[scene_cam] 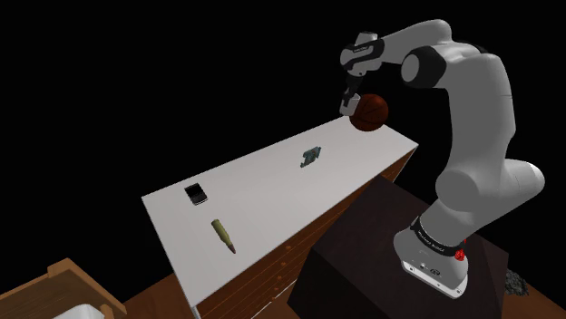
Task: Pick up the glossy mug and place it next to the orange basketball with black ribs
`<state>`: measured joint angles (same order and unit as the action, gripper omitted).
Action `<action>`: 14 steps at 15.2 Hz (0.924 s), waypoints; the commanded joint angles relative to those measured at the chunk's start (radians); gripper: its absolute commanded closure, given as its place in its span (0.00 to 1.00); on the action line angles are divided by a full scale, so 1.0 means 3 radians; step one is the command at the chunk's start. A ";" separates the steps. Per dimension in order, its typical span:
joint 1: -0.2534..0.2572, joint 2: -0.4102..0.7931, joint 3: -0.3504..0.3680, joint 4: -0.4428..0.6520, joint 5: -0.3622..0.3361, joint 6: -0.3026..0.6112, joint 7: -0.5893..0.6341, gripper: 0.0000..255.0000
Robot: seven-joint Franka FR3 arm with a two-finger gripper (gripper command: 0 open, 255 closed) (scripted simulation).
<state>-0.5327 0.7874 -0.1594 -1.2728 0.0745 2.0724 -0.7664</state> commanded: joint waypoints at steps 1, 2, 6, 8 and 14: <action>-0.0008 0.0047 0.0003 -0.0012 0.0006 0.0062 -0.0007 1.00; -0.0009 0.0070 0.0005 -0.0019 0.0008 0.0091 -0.0007 1.00; -0.0013 0.0161 0.0014 -0.0046 0.0017 0.0210 -0.0008 1.00; -0.0016 0.0211 0.0019 -0.0051 0.0022 0.0265 -0.0008 1.00; -0.0025 0.0372 0.0033 -0.0050 0.0037 0.0424 -0.0008 1.00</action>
<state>-0.5401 0.8901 -0.1503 -1.2910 0.0849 2.1933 -0.7695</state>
